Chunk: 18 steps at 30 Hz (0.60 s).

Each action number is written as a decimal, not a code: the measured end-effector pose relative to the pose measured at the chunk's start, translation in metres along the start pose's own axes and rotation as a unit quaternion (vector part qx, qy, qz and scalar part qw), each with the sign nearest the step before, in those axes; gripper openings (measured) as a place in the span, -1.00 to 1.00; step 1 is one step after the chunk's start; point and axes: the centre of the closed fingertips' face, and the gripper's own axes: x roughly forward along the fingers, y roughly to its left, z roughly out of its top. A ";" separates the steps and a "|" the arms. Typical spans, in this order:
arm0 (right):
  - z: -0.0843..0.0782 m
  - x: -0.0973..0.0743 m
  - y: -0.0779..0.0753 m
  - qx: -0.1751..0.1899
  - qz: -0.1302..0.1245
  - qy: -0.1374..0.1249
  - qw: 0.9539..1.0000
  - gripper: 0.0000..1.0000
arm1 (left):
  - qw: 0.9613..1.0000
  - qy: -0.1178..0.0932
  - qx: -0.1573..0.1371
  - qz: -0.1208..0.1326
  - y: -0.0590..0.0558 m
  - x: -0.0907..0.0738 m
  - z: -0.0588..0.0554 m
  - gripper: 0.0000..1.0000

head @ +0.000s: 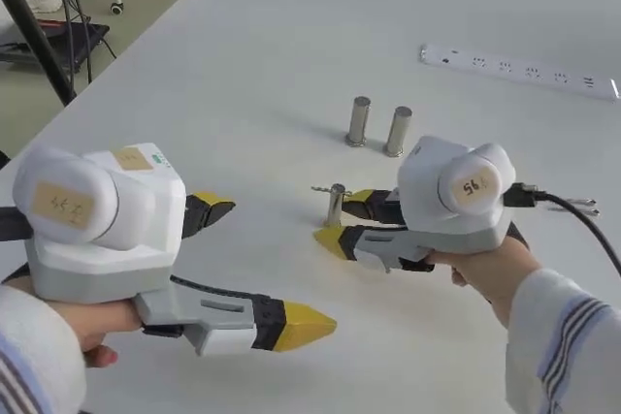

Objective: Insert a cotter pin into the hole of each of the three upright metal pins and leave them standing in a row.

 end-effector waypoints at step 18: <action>0.019 -0.099 0.000 0.038 -0.070 -0.052 0.995 0.10 | 0.999 -0.030 0.007 0.008 -0.011 -0.012 0.025 0.97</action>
